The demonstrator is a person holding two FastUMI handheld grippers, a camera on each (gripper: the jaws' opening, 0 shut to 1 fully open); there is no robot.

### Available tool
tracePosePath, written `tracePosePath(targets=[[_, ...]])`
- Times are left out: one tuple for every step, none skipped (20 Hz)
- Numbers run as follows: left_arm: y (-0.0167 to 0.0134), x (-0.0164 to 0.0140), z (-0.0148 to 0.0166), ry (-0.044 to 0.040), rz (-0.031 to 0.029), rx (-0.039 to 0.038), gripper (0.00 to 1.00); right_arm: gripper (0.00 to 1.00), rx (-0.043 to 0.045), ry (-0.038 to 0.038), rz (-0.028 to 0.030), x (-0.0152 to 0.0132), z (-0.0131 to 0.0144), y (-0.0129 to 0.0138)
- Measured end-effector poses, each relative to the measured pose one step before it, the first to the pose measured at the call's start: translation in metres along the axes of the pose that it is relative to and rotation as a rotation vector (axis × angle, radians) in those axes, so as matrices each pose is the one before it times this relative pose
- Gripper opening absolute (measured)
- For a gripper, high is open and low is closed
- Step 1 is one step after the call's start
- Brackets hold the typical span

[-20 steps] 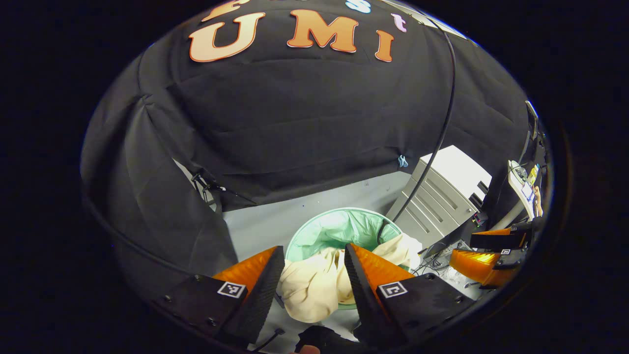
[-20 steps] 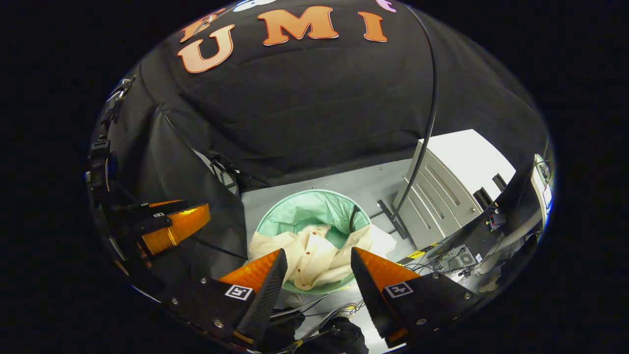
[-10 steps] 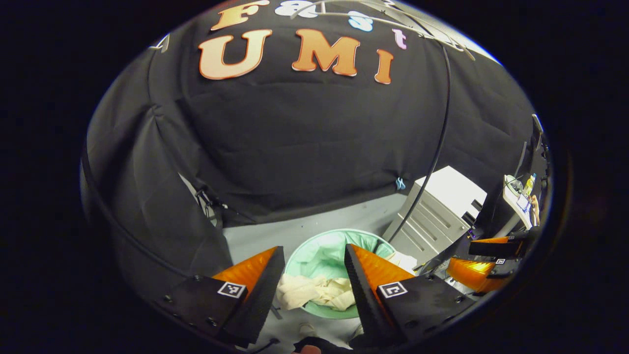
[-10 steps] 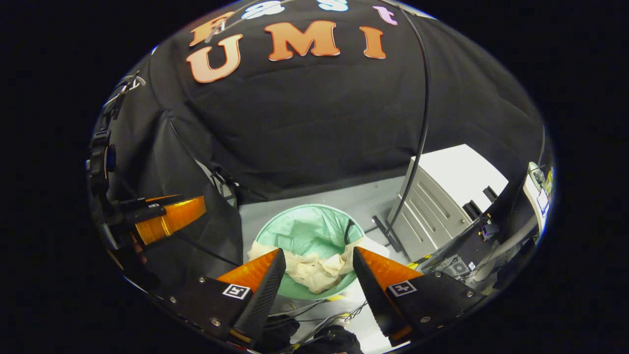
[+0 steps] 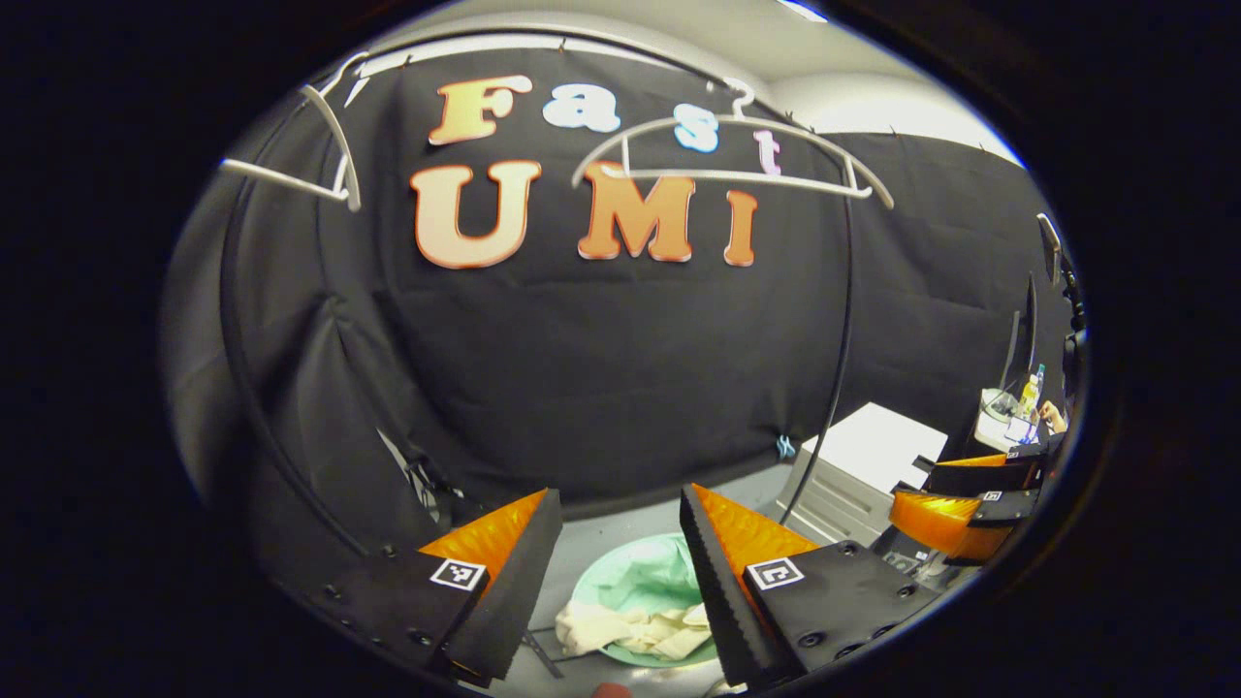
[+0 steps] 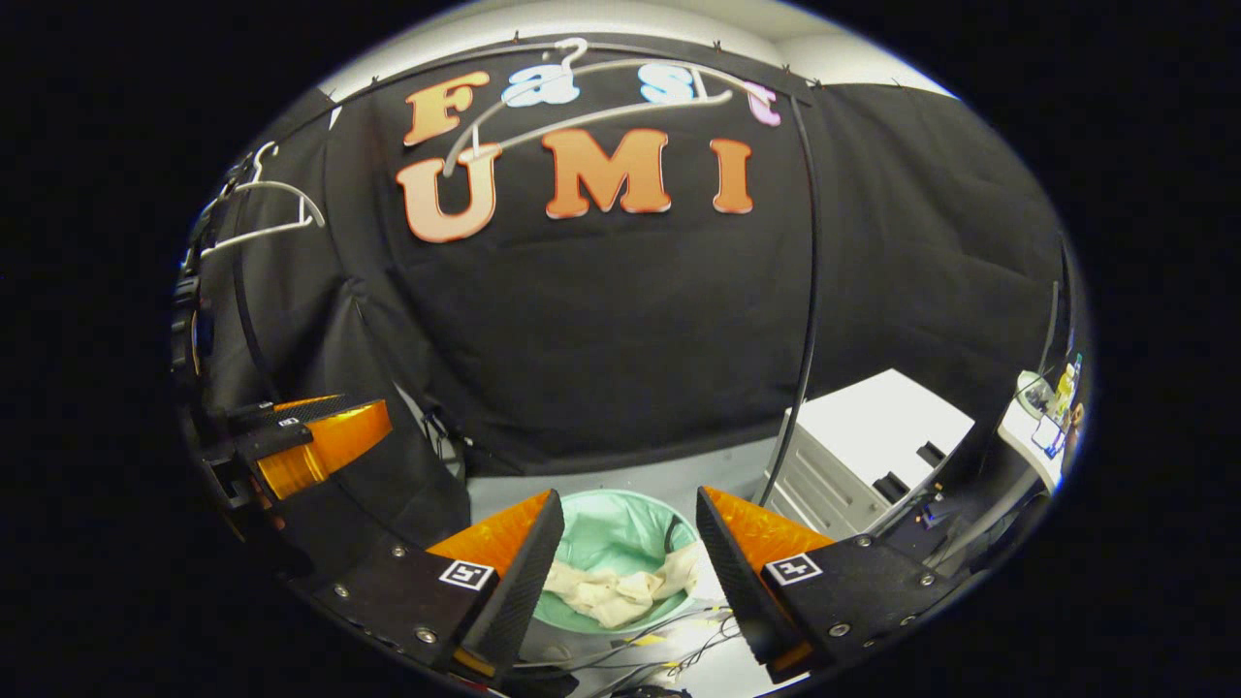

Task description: Grasp the clothes on the hanger with both hands and then place them into the laundry hamper below.

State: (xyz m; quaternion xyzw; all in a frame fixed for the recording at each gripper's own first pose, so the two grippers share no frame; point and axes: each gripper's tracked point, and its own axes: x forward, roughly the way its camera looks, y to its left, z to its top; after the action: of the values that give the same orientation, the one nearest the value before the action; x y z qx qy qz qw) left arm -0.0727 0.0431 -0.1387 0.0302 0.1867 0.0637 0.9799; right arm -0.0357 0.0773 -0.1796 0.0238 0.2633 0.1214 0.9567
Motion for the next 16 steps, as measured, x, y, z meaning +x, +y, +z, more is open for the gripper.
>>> tracePosePath(targets=[[0.00038,-0.00769,0.01053,-0.02861,0.00505,-0.00510,0.86,0.86,-0.00483,-0.03412,-0.00642,-0.01095,0.01229,-0.00459],[0.00146,-0.00570,0.00933,-0.02911,0.00985,-0.00737,0.85,0.86,-0.00439,-0.02808,-0.00067,-0.00982,0.01185,-0.00243],[0.00196,-0.00489,0.01080,-0.02750,0.00714,-0.00900,0.83,0.86,-0.00393,-0.02513,0.00271,-0.00783,0.01167,-0.00102],[0.00127,-0.00572,0.01017,-0.02461,0.00768,-0.00891,0.84,0.86,-0.00288,-0.02383,0.00090,-0.00701,0.01071,-0.00204],[0.00069,-0.00492,0.00774,-0.02116,0.00750,-0.00665,0.86,0.86,-0.00152,-0.02456,0.00266,-0.00554,0.00954,-0.00105],[0.00087,-0.00392,0.00687,-0.01513,0.00751,-0.00493,0.87,0.86,-0.00205,-0.02327,0.00231,-0.00368,0.00908,-0.00142],[0.00030,-0.00277,0.00449,-0.00915,0.00504,-0.00403,0.84,0.86,-0.00604,-0.02137,0.00481,-0.00488,0.00816,-0.00029],[-0.00031,-0.00377,0.00584,-0.01359,0.00344,-0.00500,0.87,0.86,-0.00793,-0.02039,0.00184,-0.00352,0.00949,-0.00205],[0.00023,-0.00456,0.00941,-0.02125,0.00356,-0.00428,0.87,0.86,-0.00731,-0.02099,0.00170,-0.00448,0.00877,-0.00384],[0.00040,-0.00227,0.00773,-0.02150,0.00232,0.00273,0.87,0.86,-0.00428,-0.02357,0.00026,-0.00292,0.00976,-0.00327],[0.00005,-0.00241,0.01017,-0.02296,0.00404,0.00602,0.87,0.86,-0.00431,-0.02000,-0.00058,-0.00325,0.00867,-0.00306],[-0.00031,-0.00169,0.00975,-0.01609,0.00447,0.00105,0.91,0.86,-0.00008,-0.01688,-0.00202,-0.00379,0.00678,-0.00347],[-0.00151,0.00013,0.00409,-0.01084,0.00263,0.00025,0.91,0.86,0.00433,-0.01423,-0.00008,-0.00695,0.00647,-0.00530],[-0.00129,-0.00207,0.00456,-0.00919,0.00071,-0.00232,0.90,0.86,0.00739,-0.01283,0.00062,-0.00463,0.00633,-0.00306],[-0.00308,0.00141,0.00444,-0.00994,0.00021,-0.00531,0.88,0.86,0.00616,-0.00974,-0.00182,-0.00344,0.00590,-0.00274],[-0.00206,-0.00184,0.00576,-0.01123,-0.00285,-0.00848,0.88,0.86,0.00690,-0.01673,-0.00056,-0.00368,0.00815,-0.00369]])
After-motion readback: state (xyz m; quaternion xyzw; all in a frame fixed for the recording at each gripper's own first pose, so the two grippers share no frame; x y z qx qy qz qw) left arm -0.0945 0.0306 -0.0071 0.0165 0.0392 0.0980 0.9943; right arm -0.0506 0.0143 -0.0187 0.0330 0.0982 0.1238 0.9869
